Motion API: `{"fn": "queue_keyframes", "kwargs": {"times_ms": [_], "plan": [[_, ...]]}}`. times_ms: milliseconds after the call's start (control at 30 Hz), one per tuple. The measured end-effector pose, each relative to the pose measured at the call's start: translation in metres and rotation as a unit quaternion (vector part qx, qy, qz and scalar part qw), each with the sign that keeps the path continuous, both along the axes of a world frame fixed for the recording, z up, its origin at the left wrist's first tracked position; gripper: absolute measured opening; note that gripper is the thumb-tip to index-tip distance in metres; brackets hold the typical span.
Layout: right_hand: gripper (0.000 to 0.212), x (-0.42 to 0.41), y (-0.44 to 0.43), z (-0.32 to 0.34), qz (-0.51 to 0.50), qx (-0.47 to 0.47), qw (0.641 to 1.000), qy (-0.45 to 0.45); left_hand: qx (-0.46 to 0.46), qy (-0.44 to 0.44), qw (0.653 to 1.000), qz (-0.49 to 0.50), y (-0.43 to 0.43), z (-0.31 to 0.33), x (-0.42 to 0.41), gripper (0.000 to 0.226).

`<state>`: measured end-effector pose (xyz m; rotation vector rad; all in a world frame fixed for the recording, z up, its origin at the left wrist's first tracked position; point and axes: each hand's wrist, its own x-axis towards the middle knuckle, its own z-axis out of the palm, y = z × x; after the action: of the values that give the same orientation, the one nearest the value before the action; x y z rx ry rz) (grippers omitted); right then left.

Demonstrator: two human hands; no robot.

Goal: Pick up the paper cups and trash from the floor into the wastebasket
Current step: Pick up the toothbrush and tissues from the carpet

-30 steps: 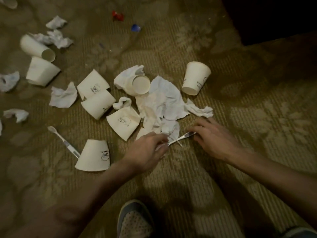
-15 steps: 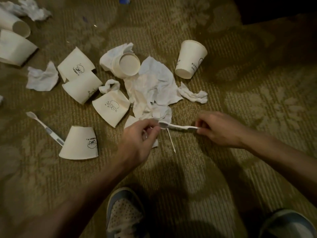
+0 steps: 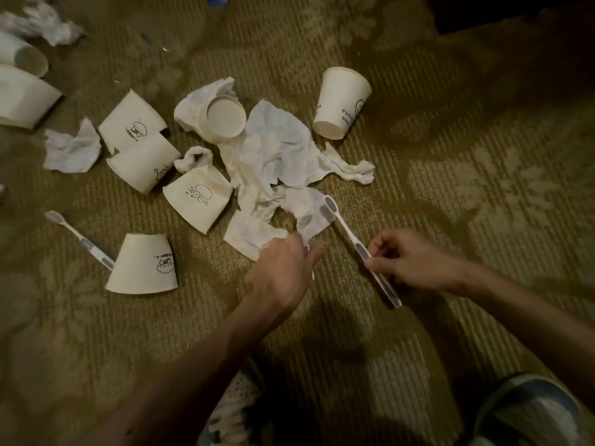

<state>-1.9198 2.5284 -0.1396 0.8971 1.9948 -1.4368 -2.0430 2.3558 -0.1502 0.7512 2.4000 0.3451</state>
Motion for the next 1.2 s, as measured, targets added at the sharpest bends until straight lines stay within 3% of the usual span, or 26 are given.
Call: {"fn": "queue_keyframes", "kwargs": {"times_ms": [100, 233, 333, 433, 667, 767, 933, 1200], "plan": [[0.004, 0.000, -0.003, 0.001, -0.028, -0.032, 0.999, 0.012, -0.014, -0.029, 0.999, -0.020, -0.003, 0.002, 0.000, 0.025], [0.005, -0.003, -0.008, 0.005, -0.074, -0.068, 0.995, 0.024, -0.012, -0.205, 0.979, 0.005, -0.007, 0.014, -0.006, 0.029], [0.005, -0.010, -0.015, 0.011, -0.084, -0.081, 0.992, 0.044, 0.081, -0.364, 0.920, 0.119, -0.012, 0.028, -0.005, 0.021], [0.003, -0.021, -0.026, 0.021, -0.084, -0.101, 0.988, 0.076, 0.221, -0.415, 0.854, 0.220, -0.013, 0.041, -0.003, 0.012], [0.004, -0.061, -0.059, 0.047, -0.056, -0.081, 0.981, 0.167, 0.297, -0.393, 0.785, 0.376, -0.020, 0.060, -0.010, 0.031], [0.003, -0.085, -0.074, 0.062, 0.019, -0.037, 0.975, 0.216, 0.340, -0.364, 0.793, 0.351, -0.027, 0.077, -0.017, 0.043], [0.007, -0.122, -0.105, 0.080, 0.073, -0.028, 0.954, 0.288, 0.388, -0.202, 0.817, 0.376, -0.053, 0.082, -0.036, 0.035], [0.009, -0.150, -0.144, 0.065, 0.071, -0.087, 0.958, 0.263, 0.354, -0.182, 0.802, 0.445, -0.110, 0.077, -0.073, 0.035]]}}
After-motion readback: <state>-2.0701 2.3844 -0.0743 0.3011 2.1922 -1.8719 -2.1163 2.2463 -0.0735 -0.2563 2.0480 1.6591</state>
